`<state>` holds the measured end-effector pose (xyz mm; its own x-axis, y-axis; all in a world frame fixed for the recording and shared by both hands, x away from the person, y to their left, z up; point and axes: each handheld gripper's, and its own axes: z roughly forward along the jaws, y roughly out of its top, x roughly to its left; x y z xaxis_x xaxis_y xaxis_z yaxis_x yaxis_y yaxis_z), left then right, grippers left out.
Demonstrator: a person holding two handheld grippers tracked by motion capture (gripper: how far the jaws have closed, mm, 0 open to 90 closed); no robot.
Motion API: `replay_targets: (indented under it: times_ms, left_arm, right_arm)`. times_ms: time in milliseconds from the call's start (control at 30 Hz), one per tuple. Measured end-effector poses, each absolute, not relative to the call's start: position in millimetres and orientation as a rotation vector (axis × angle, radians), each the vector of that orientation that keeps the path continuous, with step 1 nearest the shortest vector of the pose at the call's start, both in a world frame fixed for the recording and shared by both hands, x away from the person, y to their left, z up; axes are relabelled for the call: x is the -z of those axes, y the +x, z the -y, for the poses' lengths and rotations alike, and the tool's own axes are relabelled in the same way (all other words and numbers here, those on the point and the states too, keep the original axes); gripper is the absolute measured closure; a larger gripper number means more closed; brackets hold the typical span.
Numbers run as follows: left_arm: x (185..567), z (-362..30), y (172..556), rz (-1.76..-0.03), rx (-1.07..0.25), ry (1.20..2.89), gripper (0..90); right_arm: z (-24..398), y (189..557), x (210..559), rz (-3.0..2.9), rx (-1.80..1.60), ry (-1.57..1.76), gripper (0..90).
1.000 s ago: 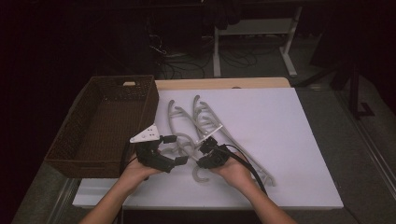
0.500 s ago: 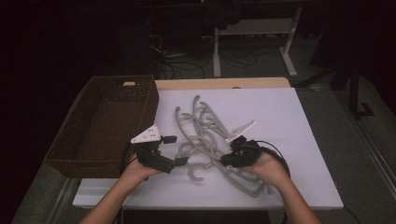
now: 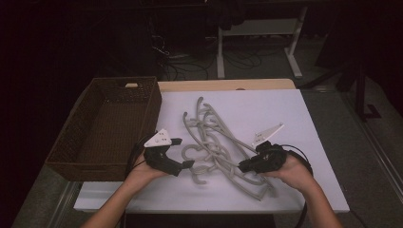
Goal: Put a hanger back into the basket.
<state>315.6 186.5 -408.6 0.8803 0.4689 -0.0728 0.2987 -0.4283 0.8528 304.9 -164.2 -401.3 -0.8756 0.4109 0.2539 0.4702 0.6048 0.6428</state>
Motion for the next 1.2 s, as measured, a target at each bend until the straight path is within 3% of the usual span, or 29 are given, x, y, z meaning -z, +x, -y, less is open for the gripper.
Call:
replay_targets:
  times_ms: [167, 233, 433, 833, 1000, 1200]
  left_arm:
    - [407.6, -182.2, 320.3, -0.554, -0.252, 2.074, 8.4]
    - [404.5, -180.5, 323.8, -0.556, -0.265, 2.076, 14.0]
    - [406.0, -171.2, 332.2, -0.52, -0.359, 2.15, 14.4]
    - [407.3, -152.4, 335.9, -0.337, -0.516, 2.244, 21.4]
    - [411.6, -148.6, 334.9, -0.267, -0.53, 2.256, 31.2]
    - [412.1, -147.7, 333.8, -0.206, -0.57, 2.241, 49.1]
  right_arm:
    - [176.0, 305.3, 398.7, 2.698, 1.149, -0.724, 81.1]
    - [182.0, 305.1, 398.2, 2.675, 1.154, -0.71, 81.1]
    - [191.2, 305.5, 395.6, 2.651, 1.169, -0.697, 81.1]
    - [190.1, 309.7, 384.7, 2.617, 1.204, -0.648, 81.1]
    - [185.5, 312.9, 379.2, 2.614, 1.223, -0.622, 81.1]
    - [183.8, 316.6, 378.5, 2.602, 1.223, -0.615, 81.1]
